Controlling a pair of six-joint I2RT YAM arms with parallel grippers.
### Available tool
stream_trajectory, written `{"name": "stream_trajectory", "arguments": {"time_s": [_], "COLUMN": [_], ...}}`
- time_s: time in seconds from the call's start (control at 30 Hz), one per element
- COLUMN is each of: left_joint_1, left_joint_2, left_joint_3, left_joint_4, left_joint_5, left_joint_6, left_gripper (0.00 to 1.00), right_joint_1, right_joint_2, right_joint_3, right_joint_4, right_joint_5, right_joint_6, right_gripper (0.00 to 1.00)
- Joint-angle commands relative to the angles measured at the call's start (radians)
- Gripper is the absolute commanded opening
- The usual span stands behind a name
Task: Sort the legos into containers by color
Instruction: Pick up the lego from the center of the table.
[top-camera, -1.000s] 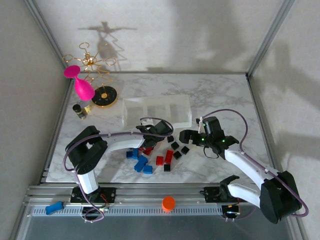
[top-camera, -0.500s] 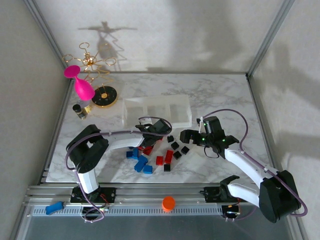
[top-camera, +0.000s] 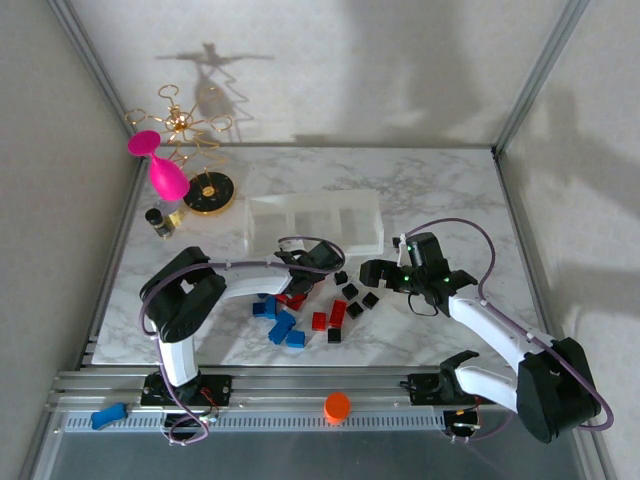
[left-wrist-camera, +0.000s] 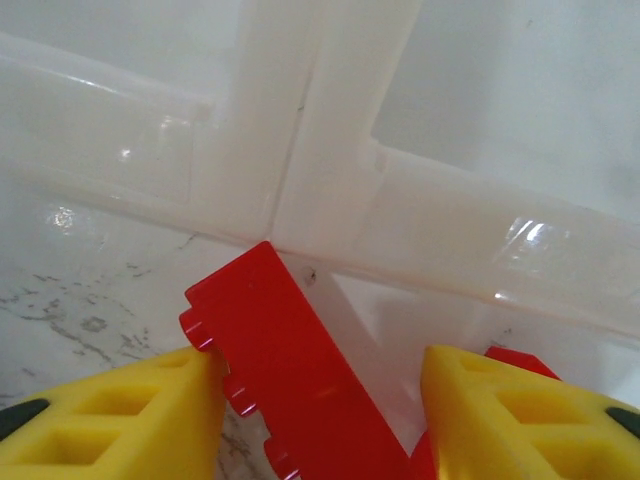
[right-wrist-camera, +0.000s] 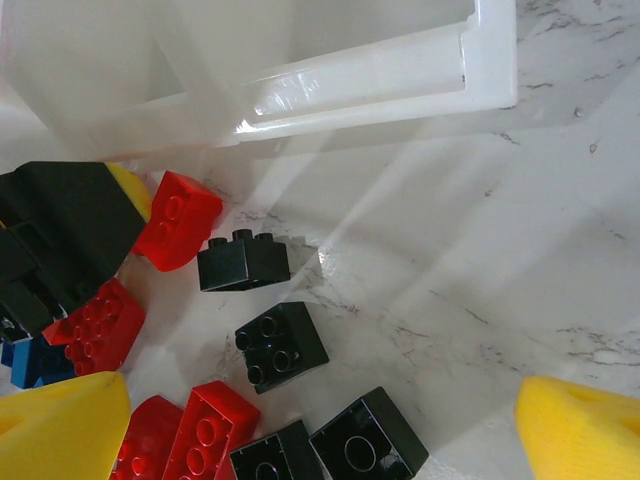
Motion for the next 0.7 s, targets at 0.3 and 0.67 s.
{"name": "stream_trajectory", "arguments": {"time_s": [0.3,0.67], "left_joint_1": [-0.021,-0.065], "left_joint_2": [-0.028,-0.097], "left_joint_3": [0.011,0.025], "left_joint_4": [-0.034,-0.082], "left_joint_5": [-0.033,-0.031], "left_joint_6": [-0.091,-0.069], "left_gripper": [0.28,0.15], "right_joint_1": [-0.007,-0.007], "right_joint_2": [0.001,0.002], "right_joint_3": [0.008,0.023], "right_joint_4": [0.011,0.019], "right_joint_5": [-0.039,-0.053], "right_joint_6": [-0.018,-0.016], "right_gripper": [0.99,0.99]}}
